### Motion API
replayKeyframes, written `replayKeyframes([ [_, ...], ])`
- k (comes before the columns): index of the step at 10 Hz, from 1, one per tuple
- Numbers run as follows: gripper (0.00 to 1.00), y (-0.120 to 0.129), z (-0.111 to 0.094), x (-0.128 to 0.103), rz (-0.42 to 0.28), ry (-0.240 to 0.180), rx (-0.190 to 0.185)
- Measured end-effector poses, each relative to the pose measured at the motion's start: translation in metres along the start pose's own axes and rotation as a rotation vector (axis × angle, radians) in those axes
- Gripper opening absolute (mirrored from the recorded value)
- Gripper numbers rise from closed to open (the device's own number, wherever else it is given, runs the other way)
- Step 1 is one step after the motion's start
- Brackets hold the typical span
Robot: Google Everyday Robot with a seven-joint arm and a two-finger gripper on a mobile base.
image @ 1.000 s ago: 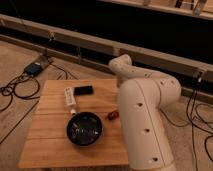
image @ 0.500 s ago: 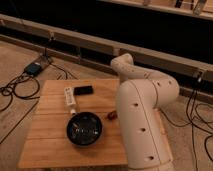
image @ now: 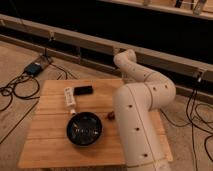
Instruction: Wipe the white sponge on the table
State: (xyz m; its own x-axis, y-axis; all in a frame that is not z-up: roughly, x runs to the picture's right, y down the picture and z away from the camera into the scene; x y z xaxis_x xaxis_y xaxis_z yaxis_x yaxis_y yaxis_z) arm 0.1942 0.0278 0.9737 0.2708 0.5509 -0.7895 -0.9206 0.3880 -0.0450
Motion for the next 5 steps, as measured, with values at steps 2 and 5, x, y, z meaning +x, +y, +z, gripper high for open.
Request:
replayKeyframes([
  [2,0.0,0.012,-0.003,-0.019,-0.025,-0.012,-0.009],
  [5,0.0,0.045,-0.016,-0.043,-0.106,-0.034,-0.025],
])
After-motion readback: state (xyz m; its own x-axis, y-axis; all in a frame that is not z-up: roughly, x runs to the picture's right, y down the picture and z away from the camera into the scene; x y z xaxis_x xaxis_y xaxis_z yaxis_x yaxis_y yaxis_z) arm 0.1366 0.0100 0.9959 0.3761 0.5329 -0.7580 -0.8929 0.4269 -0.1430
